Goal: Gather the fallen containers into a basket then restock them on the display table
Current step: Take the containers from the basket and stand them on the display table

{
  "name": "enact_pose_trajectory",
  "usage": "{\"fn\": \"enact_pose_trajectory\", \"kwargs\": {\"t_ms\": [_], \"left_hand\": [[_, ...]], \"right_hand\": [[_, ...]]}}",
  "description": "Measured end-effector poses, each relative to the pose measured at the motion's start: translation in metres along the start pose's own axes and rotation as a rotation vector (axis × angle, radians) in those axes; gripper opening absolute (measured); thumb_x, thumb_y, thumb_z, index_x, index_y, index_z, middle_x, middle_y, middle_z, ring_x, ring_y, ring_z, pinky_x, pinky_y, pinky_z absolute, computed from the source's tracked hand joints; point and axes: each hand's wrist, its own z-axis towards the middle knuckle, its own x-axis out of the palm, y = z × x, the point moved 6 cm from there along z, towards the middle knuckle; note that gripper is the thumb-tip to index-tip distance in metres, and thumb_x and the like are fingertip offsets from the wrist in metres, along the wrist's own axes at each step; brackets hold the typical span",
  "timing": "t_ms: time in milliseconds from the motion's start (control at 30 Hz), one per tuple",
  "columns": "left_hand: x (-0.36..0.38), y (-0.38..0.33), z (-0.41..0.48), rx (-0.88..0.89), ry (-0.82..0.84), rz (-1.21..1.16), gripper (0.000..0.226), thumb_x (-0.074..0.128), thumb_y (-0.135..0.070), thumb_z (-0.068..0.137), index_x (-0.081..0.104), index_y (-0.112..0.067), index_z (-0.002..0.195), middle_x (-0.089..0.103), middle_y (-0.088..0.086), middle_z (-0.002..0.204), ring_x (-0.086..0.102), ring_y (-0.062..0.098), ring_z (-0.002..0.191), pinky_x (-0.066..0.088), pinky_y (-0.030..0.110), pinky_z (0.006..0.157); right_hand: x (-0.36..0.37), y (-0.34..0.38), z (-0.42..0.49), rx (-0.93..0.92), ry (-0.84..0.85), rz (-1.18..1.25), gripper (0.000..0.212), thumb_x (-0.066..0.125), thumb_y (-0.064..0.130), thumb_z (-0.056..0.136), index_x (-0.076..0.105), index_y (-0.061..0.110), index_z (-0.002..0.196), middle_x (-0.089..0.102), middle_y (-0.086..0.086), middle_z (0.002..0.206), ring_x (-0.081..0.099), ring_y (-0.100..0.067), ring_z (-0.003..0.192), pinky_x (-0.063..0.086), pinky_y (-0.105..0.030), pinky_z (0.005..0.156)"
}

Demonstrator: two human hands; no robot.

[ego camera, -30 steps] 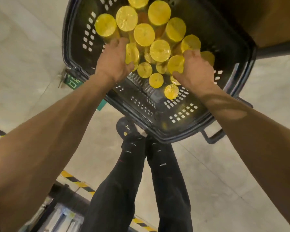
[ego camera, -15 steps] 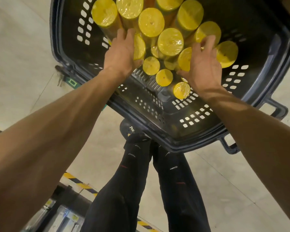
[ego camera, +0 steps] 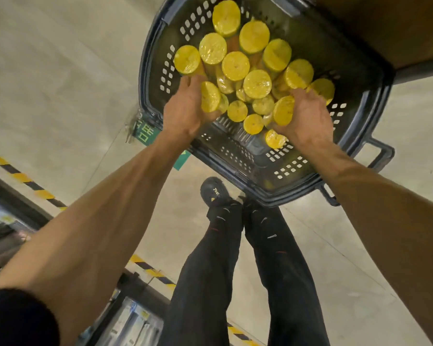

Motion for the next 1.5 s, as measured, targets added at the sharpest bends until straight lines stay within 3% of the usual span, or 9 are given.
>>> {"fn": "enact_pose_trajectory", "kwargs": {"t_ms": [300,567,733,833,933,1033,1200,1333,1500], "left_hand": [[-0.155,-0.071,-0.117,-0.029,-0.073,-0.147,0.071,0.074,-0.052,0.079,0.045,-0.016,0.133,0.058,0.01,0.126,0.06,0.036,0.109,0.051,0.046,0.081],[-0.289,-0.129,-0.223,0.131,-0.226,-0.302,0.077,0.076,-0.055,0.071,0.047,-0.023,0.134,0.057,0.0,0.132,0.055,0.025,0.117,0.049,0.041,0.087],[-0.361,-0.15,-0.268,0.262,-0.365,-0.36,0.074,0.081,-0.048,0.07,0.047,-0.028,0.133,0.057,-0.006,0.129,0.056,0.02,0.114,0.05,0.041,0.089],[-0.394,-0.164,-0.284,0.365,-0.4,-0.388,0.08,0.083,-0.05,0.067,0.045,-0.029,0.135,0.057,-0.006,0.13,0.058,0.018,0.112,0.051,0.04,0.09],[-0.417,-0.181,-0.298,0.456,-0.411,-0.433,0.08,0.084,-0.05,0.066,0.047,-0.027,0.133,0.058,-0.007,0.127,0.058,0.014,0.109,0.053,0.041,0.09],[-0.433,-0.201,-0.311,0.543,-0.424,-0.471,0.076,0.085,-0.047,0.067,0.05,-0.025,0.131,0.059,-0.007,0.123,0.058,0.012,0.107,0.053,0.039,0.089],[-0.442,-0.244,-0.332,0.66,-0.434,-0.51,0.073,0.086,-0.043,0.069,0.053,-0.021,0.13,0.06,-0.006,0.124,0.058,0.011,0.11,0.054,0.035,0.091],[-0.438,-0.29,-0.347,0.718,-0.418,-0.523,0.073,0.084,-0.046,0.069,0.054,-0.021,0.131,0.06,-0.008,0.124,0.058,0.008,0.112,0.053,0.034,0.093],[-0.426,-0.361,-0.354,0.751,-0.413,-0.528,0.073,0.083,-0.048,0.069,0.055,-0.023,0.131,0.061,-0.009,0.124,0.058,0.006,0.112,0.053,0.034,0.094]], "right_hand": [[-0.164,0.053,-0.122,0.002,-0.098,0.062,0.072,0.072,0.066,0.072,0.052,0.018,0.122,0.054,-0.01,0.116,0.052,-0.032,0.113,0.05,-0.043,0.075],[-0.285,0.098,-0.243,-0.03,-0.215,0.24,0.07,0.068,0.075,0.067,0.054,0.035,0.122,0.053,0.002,0.114,0.056,-0.02,0.103,0.049,-0.035,0.075],[-0.344,0.112,-0.306,-0.105,-0.287,0.357,0.059,0.075,0.074,0.061,0.058,0.035,0.102,0.057,0.009,0.099,0.053,-0.009,0.089,0.039,-0.025,0.063],[-0.377,0.11,-0.342,-0.148,-0.371,0.388,0.078,0.081,0.062,0.064,0.055,0.028,0.129,0.056,0.003,0.122,0.051,-0.009,0.105,0.041,-0.026,0.08],[-0.402,0.1,-0.378,-0.109,-0.469,0.432,0.083,0.085,0.047,0.067,0.049,0.021,0.137,0.051,0.001,0.125,0.042,-0.005,0.102,0.034,-0.022,0.082],[-0.421,0.085,-0.4,-0.067,-0.562,0.494,0.08,0.087,0.04,0.066,0.051,0.022,0.134,0.053,0.002,0.123,0.047,-0.008,0.103,0.036,-0.022,0.082],[-0.45,0.05,-0.43,-0.063,-0.713,0.62,0.077,0.088,0.043,0.064,0.055,0.025,0.131,0.054,0.011,0.118,0.054,-0.01,0.106,0.046,-0.026,0.089],[-0.475,0.016,-0.445,-0.089,-0.772,0.621,0.078,0.089,0.042,0.064,0.055,0.025,0.132,0.056,0.007,0.122,0.055,-0.012,0.108,0.05,-0.031,0.09],[-0.516,-0.046,-0.451,-0.115,-0.797,0.586,0.079,0.088,0.044,0.064,0.055,0.023,0.133,0.057,0.007,0.123,0.054,-0.008,0.106,0.047,-0.025,0.088]]}}
